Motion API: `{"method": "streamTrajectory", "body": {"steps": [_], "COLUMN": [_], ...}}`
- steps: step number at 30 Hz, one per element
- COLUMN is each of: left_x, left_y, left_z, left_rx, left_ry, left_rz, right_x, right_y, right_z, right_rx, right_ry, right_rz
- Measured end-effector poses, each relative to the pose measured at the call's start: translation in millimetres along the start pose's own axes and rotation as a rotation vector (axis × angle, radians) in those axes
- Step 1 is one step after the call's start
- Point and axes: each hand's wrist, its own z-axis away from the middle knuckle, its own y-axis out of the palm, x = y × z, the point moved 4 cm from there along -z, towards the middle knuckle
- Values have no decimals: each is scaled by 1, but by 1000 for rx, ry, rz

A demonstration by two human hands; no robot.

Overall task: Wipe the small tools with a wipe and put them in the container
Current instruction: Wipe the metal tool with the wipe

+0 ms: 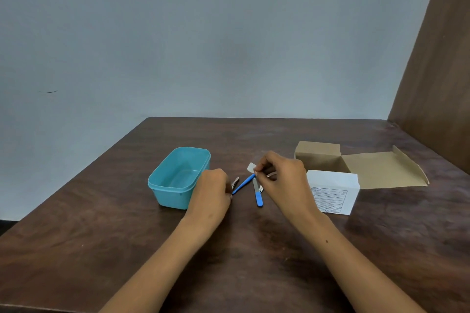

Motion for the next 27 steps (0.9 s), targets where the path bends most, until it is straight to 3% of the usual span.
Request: {"method": "streamTrajectory", "body": {"steps": [8, 15, 20, 27], "left_x": [2, 0, -1, -5], "left_y": [-5, 3, 8, 10], "left_z": [7, 12, 17, 18], "left_rx": [-71, 2, 104, 173], "left_ry": [-47, -119, -270, -418], "left_rz": [350, 717, 1092, 1481], "right_x": [0, 0, 4, 9], "right_y": [-2, -11, -20, -24], "right_z": [0, -1, -2, -4], "right_rx": [-10, -129, -221, -184], "right_ry": [4, 12, 2, -72], "right_rz": [-14, -89, -145, -90]}}
